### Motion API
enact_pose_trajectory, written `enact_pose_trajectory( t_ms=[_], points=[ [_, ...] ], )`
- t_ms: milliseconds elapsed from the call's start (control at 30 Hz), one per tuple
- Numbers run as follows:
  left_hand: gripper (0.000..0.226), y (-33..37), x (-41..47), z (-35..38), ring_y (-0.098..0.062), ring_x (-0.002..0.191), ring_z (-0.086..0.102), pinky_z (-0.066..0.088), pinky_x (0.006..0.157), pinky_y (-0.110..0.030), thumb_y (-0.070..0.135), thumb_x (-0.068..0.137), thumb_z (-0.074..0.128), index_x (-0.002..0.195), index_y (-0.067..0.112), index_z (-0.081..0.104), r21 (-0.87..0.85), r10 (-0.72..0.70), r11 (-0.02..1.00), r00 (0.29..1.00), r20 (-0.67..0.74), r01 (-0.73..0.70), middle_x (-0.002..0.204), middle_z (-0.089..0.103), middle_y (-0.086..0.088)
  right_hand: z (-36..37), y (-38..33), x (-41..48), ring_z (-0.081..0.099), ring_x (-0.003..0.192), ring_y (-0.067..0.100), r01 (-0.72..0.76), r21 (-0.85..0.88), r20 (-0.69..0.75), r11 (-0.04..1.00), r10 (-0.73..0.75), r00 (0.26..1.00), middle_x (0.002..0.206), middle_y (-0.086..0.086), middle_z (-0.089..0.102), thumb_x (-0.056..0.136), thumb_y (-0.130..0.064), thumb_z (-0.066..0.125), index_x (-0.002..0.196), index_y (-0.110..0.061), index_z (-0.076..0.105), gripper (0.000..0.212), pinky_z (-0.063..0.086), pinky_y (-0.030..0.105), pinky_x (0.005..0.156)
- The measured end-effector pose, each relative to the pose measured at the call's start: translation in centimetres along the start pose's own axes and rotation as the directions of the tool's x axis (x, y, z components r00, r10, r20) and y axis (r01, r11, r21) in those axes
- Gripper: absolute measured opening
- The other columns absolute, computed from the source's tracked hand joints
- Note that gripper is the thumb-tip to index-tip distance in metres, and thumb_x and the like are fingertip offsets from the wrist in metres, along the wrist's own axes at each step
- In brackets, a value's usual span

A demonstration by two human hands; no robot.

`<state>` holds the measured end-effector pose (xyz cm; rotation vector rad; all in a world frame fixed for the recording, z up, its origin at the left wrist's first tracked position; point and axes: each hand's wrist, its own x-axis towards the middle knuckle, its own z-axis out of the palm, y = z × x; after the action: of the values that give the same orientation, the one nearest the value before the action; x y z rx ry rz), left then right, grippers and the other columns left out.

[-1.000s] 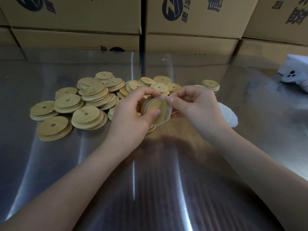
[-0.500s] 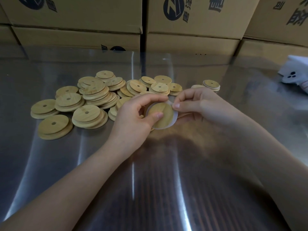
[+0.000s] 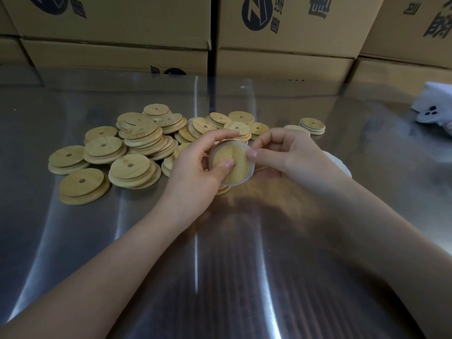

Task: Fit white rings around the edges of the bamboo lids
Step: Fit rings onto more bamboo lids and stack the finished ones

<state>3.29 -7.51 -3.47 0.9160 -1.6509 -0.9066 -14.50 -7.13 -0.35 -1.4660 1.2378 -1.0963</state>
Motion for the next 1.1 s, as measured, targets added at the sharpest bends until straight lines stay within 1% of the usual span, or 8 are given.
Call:
enact_pose_trajectory(
  t_ms=[200,367,433,533,667,767,933,1100],
  points=[
    [0.035,0.0,-0.1,-0.1,-0.002,0.101,0.064,0.056,0.09,-0.038,0.003,0.088,0.067,0.112,0.029,0.067,0.014,0.008,1.0,1.0,-0.021,-0.008,0.104,0.067,0.02,1.0,0.8,-0.4,0.072,0.073,0.025,0.173,-0.244,-0.167,0.954,-0.217,0.962,0.076,0.006,0.071,0.084,-0.006,0.071,0.073,-0.014,0.067,0.014,0.059,0.049,0.077],
    [0.026,0.1,-0.1,-0.2,-0.012,0.091,0.067,0.058,0.079,-0.046,0.009,0.085,0.071,0.102,0.027,0.065,0.06,0.028,0.998,1.0,-0.007,-0.028,0.095,0.066,0.014,1.6,1.1,-0.7,0.071,0.072,0.019,0.269,-0.376,-0.205,0.887,-0.362,0.909,0.076,0.002,0.073,0.082,-0.007,0.072,0.076,-0.012,0.07,0.008,0.058,0.043,0.073],
    [0.026,0.2,0.0,-0.1,-0.01,0.091,0.066,0.058,0.079,-0.044,0.007,0.085,0.071,0.099,0.027,0.064,0.073,0.038,0.997,0.999,-0.009,-0.038,0.094,0.066,0.013,1.5,1.0,-0.5,0.072,0.074,0.019,0.248,-0.348,-0.207,0.904,-0.332,0.92,0.077,0.004,0.073,0.082,-0.005,0.072,0.076,-0.011,0.07,0.009,0.059,0.043,0.075],
    [0.03,0.3,0.2,-0.1,-0.004,0.091,0.066,0.059,0.08,-0.033,0.002,0.085,0.071,0.1,0.027,0.066,0.036,0.043,0.998,0.999,-0.019,-0.043,0.098,0.067,0.014,1.0,0.7,-0.2,0.072,0.078,0.025,0.192,-0.217,-0.199,0.957,-0.235,0.951,0.08,0.01,0.073,0.083,-0.001,0.07,0.073,-0.009,0.07,0.013,0.059,0.046,0.081],
    [0.037,0.6,0.1,0.0,-0.002,0.095,0.066,0.057,0.081,-0.023,-0.003,0.085,0.069,0.101,0.031,0.066,-0.036,0.047,0.998,0.999,-0.016,-0.047,0.099,0.068,0.014,-0.1,0.1,0.0,0.072,0.074,0.015,0.101,-0.024,-0.09,0.995,-0.103,0.991,0.077,0.008,0.074,0.085,-0.002,0.07,0.072,-0.01,0.072,0.015,0.059,0.028,0.071],
    [0.035,0.6,0.0,-0.1,0.001,0.1,0.065,0.054,0.084,-0.02,-0.002,0.086,0.068,0.104,0.028,0.068,-0.037,0.055,0.998,0.998,-0.013,-0.055,0.098,0.069,0.02,-0.7,-0.1,0.1,0.073,0.079,0.016,0.028,0.062,0.024,0.998,-0.03,0.999,0.08,0.007,0.074,0.084,-0.005,0.07,0.069,-0.013,0.076,0.018,0.058,0.026,0.073],
    [0.034,0.0,0.1,0.0,0.0,0.099,0.064,0.055,0.085,-0.023,-0.002,0.087,0.066,0.102,0.029,0.068,-0.054,0.027,0.998,0.999,-0.025,-0.028,0.098,0.069,0.021,-1.0,0.2,0.3,0.073,0.082,0.017,-0.051,0.141,0.082,0.989,0.04,0.996,0.08,0.008,0.074,0.084,-0.007,0.069,0.07,-0.012,0.075,0.017,0.058,0.026,0.074],
    [0.037,-0.3,0.4,-0.6,-0.001,0.098,0.063,0.051,0.082,-0.022,-0.001,0.088,0.064,0.098,0.034,0.064,-0.112,0.009,0.994,0.998,-0.067,-0.016,0.102,0.067,0.013,-0.6,0.6,0.2,0.073,0.084,0.022,-0.106,0.101,0.08,0.989,0.098,0.992,0.083,0.014,0.073,0.087,-0.006,0.067,0.077,-0.006,0.07,0.011,0.058,0.024,0.068]
  ],
)
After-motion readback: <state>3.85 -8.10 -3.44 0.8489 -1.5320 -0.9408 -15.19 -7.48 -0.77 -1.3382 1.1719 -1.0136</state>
